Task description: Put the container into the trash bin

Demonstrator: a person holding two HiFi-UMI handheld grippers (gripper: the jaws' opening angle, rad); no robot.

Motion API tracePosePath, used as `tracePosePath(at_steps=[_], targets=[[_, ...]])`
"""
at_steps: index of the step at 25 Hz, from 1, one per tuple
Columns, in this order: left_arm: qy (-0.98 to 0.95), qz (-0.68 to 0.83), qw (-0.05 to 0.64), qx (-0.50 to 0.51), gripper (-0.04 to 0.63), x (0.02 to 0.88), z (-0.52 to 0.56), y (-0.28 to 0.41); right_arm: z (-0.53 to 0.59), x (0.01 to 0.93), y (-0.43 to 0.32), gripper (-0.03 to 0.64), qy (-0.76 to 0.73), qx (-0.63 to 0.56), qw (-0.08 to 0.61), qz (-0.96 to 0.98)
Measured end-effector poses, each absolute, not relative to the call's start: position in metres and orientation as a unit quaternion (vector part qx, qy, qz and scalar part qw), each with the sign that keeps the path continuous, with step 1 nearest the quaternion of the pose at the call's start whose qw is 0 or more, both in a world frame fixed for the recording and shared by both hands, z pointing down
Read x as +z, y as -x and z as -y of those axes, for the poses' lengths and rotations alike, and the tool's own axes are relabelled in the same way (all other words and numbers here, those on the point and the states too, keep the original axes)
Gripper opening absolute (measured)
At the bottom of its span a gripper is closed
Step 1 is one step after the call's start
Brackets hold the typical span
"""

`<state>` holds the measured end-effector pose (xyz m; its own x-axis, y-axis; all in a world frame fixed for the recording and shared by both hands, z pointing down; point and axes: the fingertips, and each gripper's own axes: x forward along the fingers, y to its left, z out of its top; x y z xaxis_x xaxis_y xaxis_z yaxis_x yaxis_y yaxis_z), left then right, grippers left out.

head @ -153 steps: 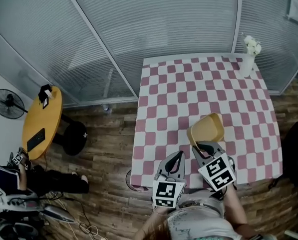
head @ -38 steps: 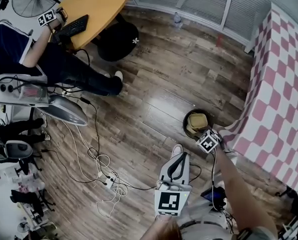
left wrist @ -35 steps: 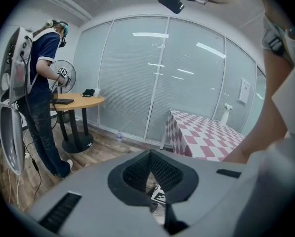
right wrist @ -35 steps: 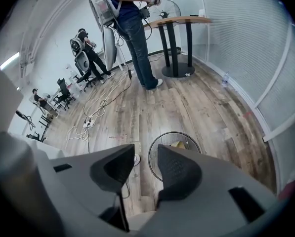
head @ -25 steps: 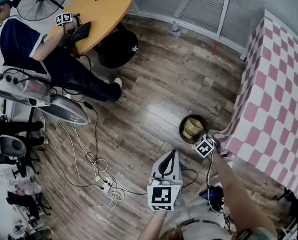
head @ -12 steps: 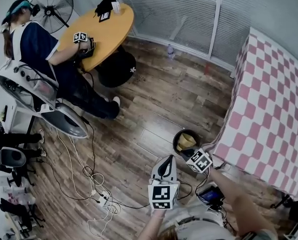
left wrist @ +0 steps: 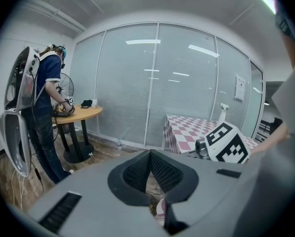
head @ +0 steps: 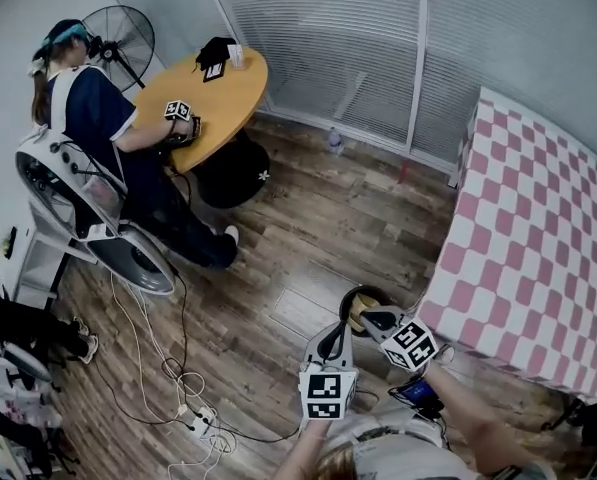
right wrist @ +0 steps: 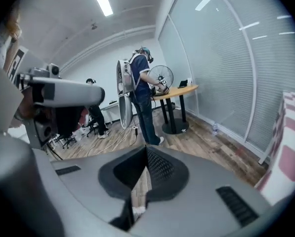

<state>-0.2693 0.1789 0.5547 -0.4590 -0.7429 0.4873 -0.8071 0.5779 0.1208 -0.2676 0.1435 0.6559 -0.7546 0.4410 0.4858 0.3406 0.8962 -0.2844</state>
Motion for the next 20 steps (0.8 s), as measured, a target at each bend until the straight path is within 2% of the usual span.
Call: tracePosePath(at_steps=[10,20], targets=[[-0.472,0.853,0.22,0.044,0.006,0.53,-0.165,0.266,-0.135,0.551,0.258,-0.006,0.195,0.034,0.187,0.962],[-0.489,0.86,0.142,0.023,0.006,0.462,-0.152,0.265,-0.126,0.456,0.248,-0.006,0.151,-0.008,0.094,0.984]])
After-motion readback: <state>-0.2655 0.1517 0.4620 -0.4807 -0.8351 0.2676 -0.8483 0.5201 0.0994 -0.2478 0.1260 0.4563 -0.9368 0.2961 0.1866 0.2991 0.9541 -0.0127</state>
